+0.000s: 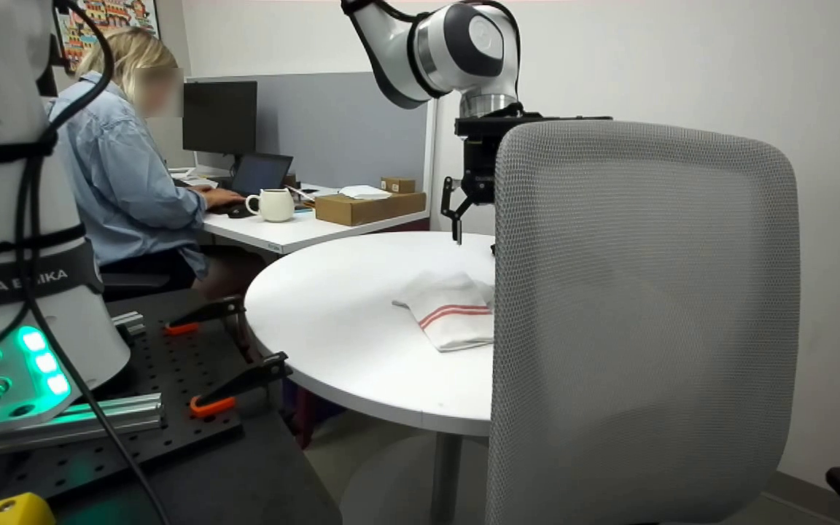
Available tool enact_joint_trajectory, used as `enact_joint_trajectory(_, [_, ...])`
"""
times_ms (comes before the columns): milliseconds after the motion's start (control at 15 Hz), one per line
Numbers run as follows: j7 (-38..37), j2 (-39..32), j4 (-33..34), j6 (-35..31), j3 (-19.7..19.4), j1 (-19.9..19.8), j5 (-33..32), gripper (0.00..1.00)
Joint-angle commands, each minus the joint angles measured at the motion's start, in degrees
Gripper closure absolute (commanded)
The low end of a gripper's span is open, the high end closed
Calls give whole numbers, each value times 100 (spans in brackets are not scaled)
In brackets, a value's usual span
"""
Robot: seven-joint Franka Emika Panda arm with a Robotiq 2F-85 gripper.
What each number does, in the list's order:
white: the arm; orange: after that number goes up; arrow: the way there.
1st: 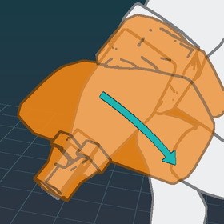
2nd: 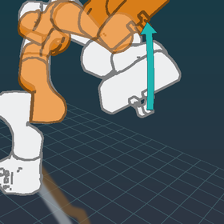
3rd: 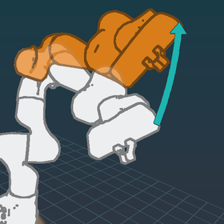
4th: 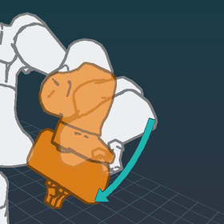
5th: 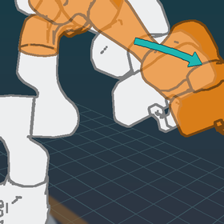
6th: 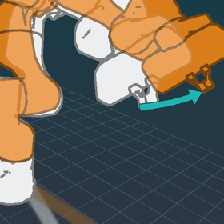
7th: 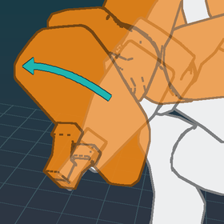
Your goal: Fold the white towel
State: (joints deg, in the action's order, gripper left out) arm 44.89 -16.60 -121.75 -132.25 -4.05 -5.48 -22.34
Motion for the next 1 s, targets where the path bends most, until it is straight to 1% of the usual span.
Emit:
enact_joint_trajectory(0, [-41, 437, -296, 76, 149, 68, 37, 0])
enact_joint_trajectory(133, [-44, 880, -630, 208, 355, 72, 606, 0])
enact_joint_trajectory(200, [-193, 1076, -772, 235, 422, 111, 838, 0])
enact_joint_trajectory(400, [-753, 1867, -1341, 282, 592, 263, 1758, 0])
enact_joint_trajectory(533, [-1336, 2462, -1765, 279, 633, 432, 2075, 0])
enact_joint_trajectory(733, [-2401, 3453, -2503, 271, 705, 715, 2321, 0])
enact_joint_trajectory(933, [-3633, 4414, -3219, 139, 907, 882, 2141, 0])
